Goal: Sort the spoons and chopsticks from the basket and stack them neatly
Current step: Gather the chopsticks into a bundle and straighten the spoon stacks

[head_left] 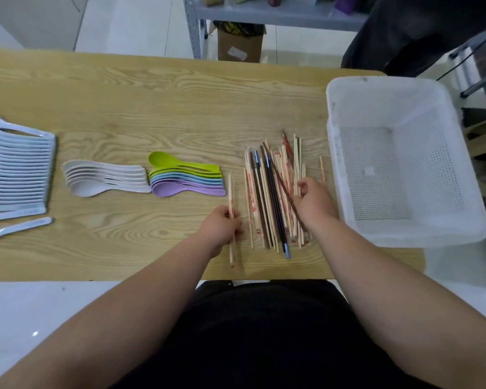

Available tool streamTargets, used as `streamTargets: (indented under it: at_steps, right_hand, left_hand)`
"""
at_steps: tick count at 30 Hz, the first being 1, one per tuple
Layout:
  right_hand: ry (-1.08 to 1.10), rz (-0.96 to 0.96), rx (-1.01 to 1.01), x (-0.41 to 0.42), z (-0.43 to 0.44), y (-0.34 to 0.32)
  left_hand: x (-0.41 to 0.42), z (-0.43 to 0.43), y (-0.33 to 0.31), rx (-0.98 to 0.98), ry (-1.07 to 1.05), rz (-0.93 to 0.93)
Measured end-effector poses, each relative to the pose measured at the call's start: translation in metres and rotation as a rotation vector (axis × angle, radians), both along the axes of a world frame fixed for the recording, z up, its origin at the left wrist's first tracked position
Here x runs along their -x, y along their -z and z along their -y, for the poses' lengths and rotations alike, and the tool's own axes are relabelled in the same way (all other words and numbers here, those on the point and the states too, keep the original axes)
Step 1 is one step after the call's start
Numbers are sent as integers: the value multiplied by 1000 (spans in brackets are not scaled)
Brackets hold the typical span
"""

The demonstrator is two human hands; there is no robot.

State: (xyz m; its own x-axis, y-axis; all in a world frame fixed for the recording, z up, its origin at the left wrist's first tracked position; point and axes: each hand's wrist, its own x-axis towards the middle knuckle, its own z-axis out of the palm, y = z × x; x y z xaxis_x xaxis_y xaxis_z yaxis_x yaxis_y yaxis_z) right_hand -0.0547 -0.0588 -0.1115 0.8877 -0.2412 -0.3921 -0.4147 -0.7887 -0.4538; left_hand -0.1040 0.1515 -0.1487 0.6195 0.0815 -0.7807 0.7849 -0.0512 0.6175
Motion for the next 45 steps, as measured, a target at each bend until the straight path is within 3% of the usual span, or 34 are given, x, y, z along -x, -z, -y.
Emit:
streamTargets:
  at_steps: [8,26,37,45]
  right_hand:
    - [-102,18,91,5,2,0]
    - [-185,-243,367,-19,-26,-4]
    - [-211,-204,342,-10,-24,-1]
    - [-37,-234,103,5,-1,-30]
  left_hand:
    - [-2,-4,-1,70,-9,-24]
    - [-4,-3,1,101,-24,3]
    - [1,-2,-7,112,-34,-28]
    - [0,0,-37,125,-41,-35]
